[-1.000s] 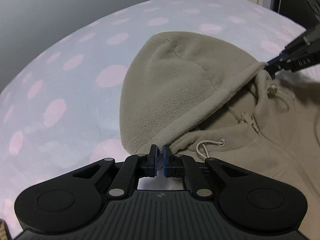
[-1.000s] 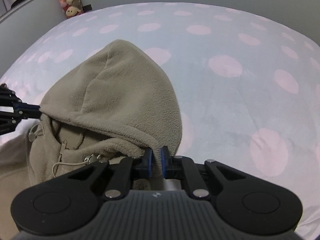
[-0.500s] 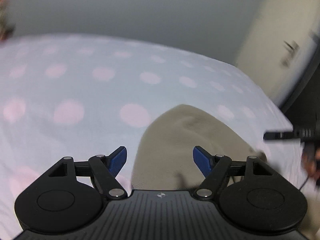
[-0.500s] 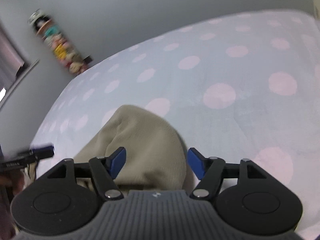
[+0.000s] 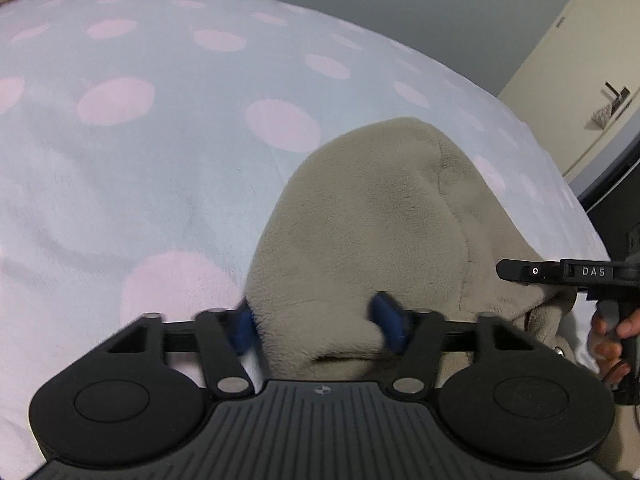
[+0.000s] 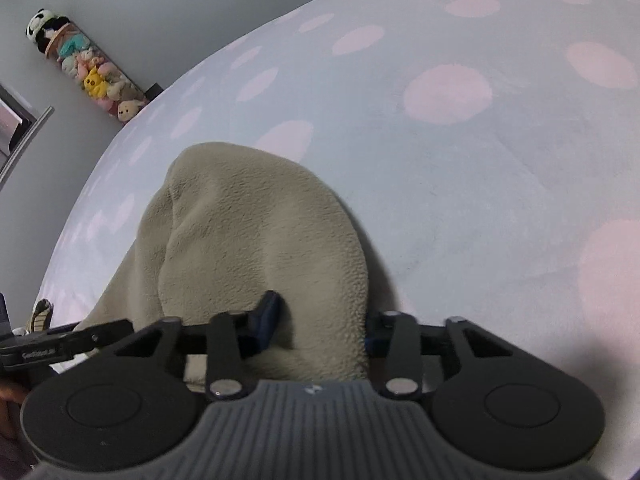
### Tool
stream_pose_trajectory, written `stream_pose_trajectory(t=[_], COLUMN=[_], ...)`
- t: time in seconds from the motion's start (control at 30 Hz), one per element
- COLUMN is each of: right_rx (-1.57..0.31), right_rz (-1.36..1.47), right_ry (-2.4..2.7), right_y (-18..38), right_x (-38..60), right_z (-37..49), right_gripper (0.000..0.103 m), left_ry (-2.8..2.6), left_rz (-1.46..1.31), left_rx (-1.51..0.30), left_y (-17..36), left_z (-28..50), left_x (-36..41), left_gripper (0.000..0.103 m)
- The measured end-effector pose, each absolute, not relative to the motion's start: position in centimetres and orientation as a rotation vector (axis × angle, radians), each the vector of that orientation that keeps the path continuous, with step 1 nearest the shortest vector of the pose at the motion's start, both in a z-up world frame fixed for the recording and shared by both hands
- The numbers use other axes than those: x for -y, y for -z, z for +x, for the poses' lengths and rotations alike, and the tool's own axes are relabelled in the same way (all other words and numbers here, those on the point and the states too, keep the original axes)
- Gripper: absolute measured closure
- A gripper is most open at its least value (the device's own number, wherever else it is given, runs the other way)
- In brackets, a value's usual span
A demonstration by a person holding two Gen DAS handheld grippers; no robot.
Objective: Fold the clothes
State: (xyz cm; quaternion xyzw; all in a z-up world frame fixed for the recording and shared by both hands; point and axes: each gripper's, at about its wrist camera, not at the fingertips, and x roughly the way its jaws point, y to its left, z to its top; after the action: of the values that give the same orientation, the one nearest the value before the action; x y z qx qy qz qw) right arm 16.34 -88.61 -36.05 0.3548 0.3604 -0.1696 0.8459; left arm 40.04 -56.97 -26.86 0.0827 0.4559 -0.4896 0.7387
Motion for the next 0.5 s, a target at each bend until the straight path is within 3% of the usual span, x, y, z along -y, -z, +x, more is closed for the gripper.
stream_pose_trajectory(t=[0.03, 0.13, 0.5], right_rx=[-0.761, -0.746, -0.630], right_rz=[0.728, 0.631, 0.304], right_ry=[0.359, 0.376, 0.448], right_y=[35.6, 33.9, 23.7], right_x=[88.3, 87.1, 86.1], right_z=[16.5, 16.9, 19.7], right_gripper=[0.082, 0.088, 0.092], left_ry=[1.082, 1.095, 1.095], left_rz=[0.198, 0.215, 0.283], left_rx=[-0.980, -0.926, -0.609], left_y=[26.6, 25.1, 14.0], left_z=[39.7, 39.2, 38.9], left_x=[57.3, 57.7, 60.5], left_gripper=[0.075, 0.084, 0.089])
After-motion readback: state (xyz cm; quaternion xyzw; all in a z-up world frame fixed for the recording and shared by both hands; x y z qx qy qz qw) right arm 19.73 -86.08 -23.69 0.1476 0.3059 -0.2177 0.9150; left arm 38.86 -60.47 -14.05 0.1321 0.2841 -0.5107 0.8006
